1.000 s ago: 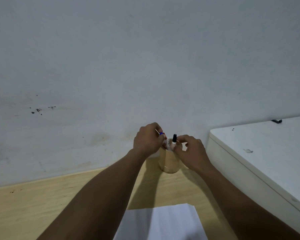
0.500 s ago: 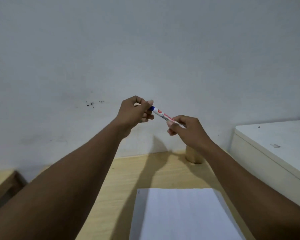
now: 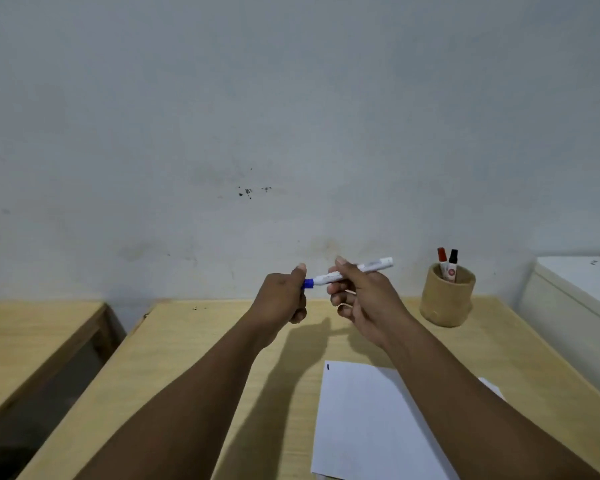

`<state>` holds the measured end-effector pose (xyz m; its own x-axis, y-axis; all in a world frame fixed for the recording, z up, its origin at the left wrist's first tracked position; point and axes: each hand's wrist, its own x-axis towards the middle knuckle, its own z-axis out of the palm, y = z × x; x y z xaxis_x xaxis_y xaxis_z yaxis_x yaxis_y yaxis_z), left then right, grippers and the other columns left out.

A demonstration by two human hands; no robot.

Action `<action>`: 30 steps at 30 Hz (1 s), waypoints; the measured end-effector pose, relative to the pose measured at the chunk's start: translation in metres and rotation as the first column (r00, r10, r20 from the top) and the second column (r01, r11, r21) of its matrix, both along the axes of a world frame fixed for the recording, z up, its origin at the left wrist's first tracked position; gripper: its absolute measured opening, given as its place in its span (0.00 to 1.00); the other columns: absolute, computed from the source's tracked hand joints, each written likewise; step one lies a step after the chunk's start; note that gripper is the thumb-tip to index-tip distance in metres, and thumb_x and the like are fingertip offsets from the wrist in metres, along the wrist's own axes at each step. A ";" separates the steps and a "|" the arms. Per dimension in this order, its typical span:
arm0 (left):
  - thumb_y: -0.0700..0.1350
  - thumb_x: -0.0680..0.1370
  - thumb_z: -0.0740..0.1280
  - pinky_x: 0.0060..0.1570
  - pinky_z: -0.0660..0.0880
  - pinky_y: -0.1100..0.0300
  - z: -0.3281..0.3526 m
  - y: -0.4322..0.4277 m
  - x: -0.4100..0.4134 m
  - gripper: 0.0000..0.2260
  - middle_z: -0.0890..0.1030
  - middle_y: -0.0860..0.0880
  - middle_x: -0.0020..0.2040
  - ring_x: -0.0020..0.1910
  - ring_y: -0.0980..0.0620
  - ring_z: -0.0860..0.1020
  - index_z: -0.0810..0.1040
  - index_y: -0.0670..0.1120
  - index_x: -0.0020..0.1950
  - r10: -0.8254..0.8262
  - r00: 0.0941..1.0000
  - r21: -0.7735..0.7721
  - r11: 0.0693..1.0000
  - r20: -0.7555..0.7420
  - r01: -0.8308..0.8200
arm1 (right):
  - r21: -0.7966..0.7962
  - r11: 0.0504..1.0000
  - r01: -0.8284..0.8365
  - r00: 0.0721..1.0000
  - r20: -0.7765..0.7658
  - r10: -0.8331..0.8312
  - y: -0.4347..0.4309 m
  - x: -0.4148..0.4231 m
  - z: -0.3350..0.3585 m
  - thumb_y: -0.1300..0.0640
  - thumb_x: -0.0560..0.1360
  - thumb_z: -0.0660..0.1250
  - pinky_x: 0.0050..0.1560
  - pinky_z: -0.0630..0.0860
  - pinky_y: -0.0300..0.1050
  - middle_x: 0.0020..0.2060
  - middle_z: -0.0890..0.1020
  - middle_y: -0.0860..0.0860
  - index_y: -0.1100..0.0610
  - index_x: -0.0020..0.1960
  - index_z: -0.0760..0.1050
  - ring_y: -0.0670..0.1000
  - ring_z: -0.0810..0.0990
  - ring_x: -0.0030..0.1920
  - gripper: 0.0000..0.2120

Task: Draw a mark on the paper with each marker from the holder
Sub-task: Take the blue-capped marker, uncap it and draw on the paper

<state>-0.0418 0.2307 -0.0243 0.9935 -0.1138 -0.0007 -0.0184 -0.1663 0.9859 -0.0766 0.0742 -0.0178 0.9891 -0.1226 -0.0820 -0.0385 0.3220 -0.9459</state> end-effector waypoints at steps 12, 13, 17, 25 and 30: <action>0.57 0.75 0.68 0.36 0.69 0.55 -0.082 0.029 0.011 0.14 0.79 0.52 0.35 0.39 0.47 0.77 0.70 0.50 0.37 -0.312 0.919 0.781 0.624 0.242 0.007 | -0.343 0.936 0.079 0.996 0.055 -0.064 -0.035 -0.024 -0.043 0.62 0.75 0.74 0.25 0.73 0.41 0.30 0.83 0.56 0.62 0.44 0.80 0.51 0.80 0.26 0.04; 0.56 0.75 0.68 0.36 0.68 0.56 -0.086 0.025 0.007 0.13 0.79 0.52 0.36 0.40 0.46 0.78 0.70 0.51 0.38 -0.328 0.912 0.791 0.612 0.248 0.004 | -0.349 0.930 0.113 0.993 0.064 -0.097 -0.031 -0.025 -0.056 0.62 0.73 0.76 0.24 0.70 0.40 0.27 0.81 0.54 0.62 0.42 0.79 0.49 0.77 0.23 0.06; 0.57 0.74 0.67 0.34 0.65 0.57 -0.095 0.022 -0.002 0.12 0.78 0.53 0.35 0.39 0.48 0.77 0.71 0.50 0.39 -0.334 0.900 0.777 0.629 0.281 -0.010 | -0.308 0.929 0.204 0.978 0.018 -0.208 -0.014 -0.031 -0.092 0.60 0.74 0.75 0.24 0.70 0.41 0.28 0.82 0.57 0.59 0.37 0.76 0.52 0.76 0.23 0.10; 0.63 0.67 0.69 0.53 0.75 0.55 -0.110 0.023 -0.021 0.21 0.79 0.58 0.50 0.51 0.55 0.76 0.76 0.58 0.58 -0.280 0.926 0.651 0.758 0.252 0.052 | -0.577 0.785 0.224 0.973 0.083 -0.216 -0.003 -0.035 -0.111 0.56 0.73 0.77 0.34 0.82 0.40 0.33 0.87 0.53 0.57 0.40 0.82 0.48 0.86 0.29 0.07; 0.73 0.62 0.70 0.65 0.70 0.52 -0.104 0.028 -0.013 0.37 0.73 0.57 0.61 0.61 0.52 0.71 0.72 0.64 0.69 -0.391 0.916 0.760 0.622 0.094 0.188 | -0.602 0.774 0.196 0.980 0.096 -0.173 -0.006 -0.035 -0.113 0.56 0.72 0.78 0.34 0.82 0.42 0.32 0.87 0.53 0.58 0.40 0.82 0.48 0.85 0.29 0.07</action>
